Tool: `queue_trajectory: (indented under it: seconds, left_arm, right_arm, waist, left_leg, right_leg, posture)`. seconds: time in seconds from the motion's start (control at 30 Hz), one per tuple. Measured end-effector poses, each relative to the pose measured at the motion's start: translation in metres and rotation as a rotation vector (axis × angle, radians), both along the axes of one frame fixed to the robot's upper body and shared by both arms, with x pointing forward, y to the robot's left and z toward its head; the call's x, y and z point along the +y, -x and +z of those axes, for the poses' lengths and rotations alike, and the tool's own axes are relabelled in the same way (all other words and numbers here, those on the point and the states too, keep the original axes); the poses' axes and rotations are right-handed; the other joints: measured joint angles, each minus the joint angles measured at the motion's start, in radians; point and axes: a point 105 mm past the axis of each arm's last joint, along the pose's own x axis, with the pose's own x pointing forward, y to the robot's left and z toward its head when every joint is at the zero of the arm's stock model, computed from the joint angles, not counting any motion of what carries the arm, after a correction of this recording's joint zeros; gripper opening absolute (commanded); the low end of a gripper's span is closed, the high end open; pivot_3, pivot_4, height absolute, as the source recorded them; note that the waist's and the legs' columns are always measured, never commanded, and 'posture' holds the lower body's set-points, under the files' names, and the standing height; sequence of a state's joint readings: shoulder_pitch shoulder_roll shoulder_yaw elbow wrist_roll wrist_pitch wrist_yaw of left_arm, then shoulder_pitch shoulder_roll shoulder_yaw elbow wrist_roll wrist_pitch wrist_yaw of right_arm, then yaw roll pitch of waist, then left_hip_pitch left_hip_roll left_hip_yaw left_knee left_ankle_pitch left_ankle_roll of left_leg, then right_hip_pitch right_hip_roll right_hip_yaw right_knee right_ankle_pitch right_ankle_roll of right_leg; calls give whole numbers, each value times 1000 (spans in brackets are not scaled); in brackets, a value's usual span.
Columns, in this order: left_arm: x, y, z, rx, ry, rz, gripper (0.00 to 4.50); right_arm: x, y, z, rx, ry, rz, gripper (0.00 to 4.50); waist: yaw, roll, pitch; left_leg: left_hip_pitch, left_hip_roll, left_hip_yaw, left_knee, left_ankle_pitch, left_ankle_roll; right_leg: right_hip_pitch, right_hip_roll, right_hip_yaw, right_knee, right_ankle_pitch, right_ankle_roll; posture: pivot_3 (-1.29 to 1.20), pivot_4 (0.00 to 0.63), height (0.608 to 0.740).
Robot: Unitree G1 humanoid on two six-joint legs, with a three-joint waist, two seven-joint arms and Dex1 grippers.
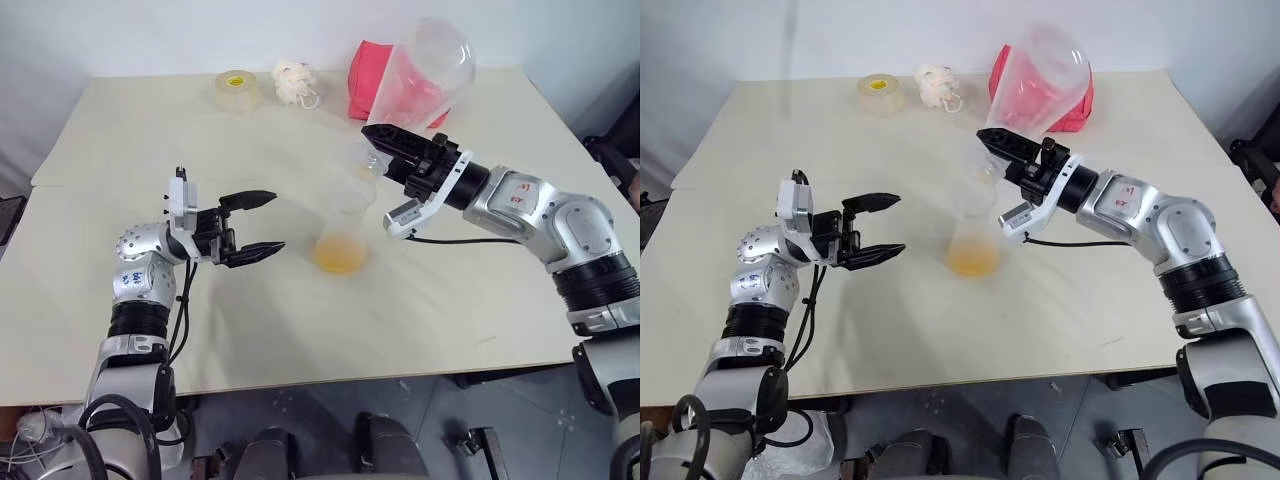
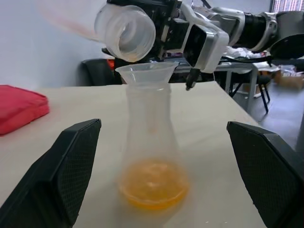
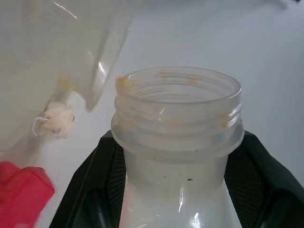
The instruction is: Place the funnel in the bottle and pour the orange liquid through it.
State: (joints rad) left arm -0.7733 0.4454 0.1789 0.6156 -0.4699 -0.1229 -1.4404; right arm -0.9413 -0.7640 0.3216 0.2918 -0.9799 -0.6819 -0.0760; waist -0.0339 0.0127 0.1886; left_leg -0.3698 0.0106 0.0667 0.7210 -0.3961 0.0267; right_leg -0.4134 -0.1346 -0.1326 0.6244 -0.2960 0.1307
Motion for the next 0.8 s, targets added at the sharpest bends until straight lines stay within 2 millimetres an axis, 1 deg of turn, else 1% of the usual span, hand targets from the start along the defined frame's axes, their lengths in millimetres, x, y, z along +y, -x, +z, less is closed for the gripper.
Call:
queue_trajectory:
  seconds: [0.13,0.23,0.33,0.4,0.47,0.53,0.6,0.67,0.8]
  left_arm:
    - [-1,-5,-2,3,10,33,4500]
    - [-4,-10,3,6,35,56,4500]
    - [-6,-13,9,34,63,66,4500]
    - [-7,-12,13,55,78,53,4500]
    - [-6,-8,14,71,80,41,4500]
    - [-3,-5,9,103,76,37,4500]
    - [-4,-2,5,132,71,26,4500]
    - [-4,0,4,148,65,21,4500]
    - [-5,1,7,140,61,22,4500]
  right_arm:
    - [-7,-1,-4,155,-199,-19,2443]
    - [-13,-2,1,283,-393,-28,2443]
    - [-29,-6,11,426,-672,-44,2443]
    - [-55,-13,12,537,-885,-86,2443]
    - [-87,-20,10,624,-1076,-130,2443]
    - [-119,-23,6,682,-1257,-156,2443]
    - [-146,-25,-1,736,-1414,-171,2443]
    - [-166,-26,-13,795,-1534,-181,2443]
    - [-190,-30,-35,867,-1686,-193,2443]
  waist:
    - [1,0,0]
    - [2,0,0]
    - [4,0,0]
    - [6,0,0]
    - [7,0,0]
    - [6,0,0]
    - [5,0,0]
    - [4,0,0]
    - [4,0,0]
  left_leg:
    - [0,0,0,0,0,0]
    - [0,0,-1,1,0,0]
    - [0,0,-2,2,0,0]
    - [0,0,-2,3,0,0]
    - [0,0,-2,3,0,0]
    - [0,-1,-3,2,0,0]
    - [1,-1,-2,2,0,0]
    - [1,-1,-2,1,0,0]
    - [2,-1,-1,1,0,0]
  right_leg:
    - [0,0,-1,0,0,0]
    - [0,0,-1,1,0,0]
    - [0,0,-1,2,0,0]
    - [1,-1,-1,3,0,0]
    - [1,-1,-1,3,0,0]
    - [1,-1,-1,3,0,0]
    - [1,0,-1,3,0,0]
    - [1,0,0,3,0,0]
    - [1,0,0,3,0,0]
  posture:
    - [0,150,740]
    - [0,150,740]
    - [0,150,740]
    - [0,150,740]
    - [0,150,740]
    - [0,150,740]
    - [0,150,740]
    - [0,150,740]
    - [0,150,740]
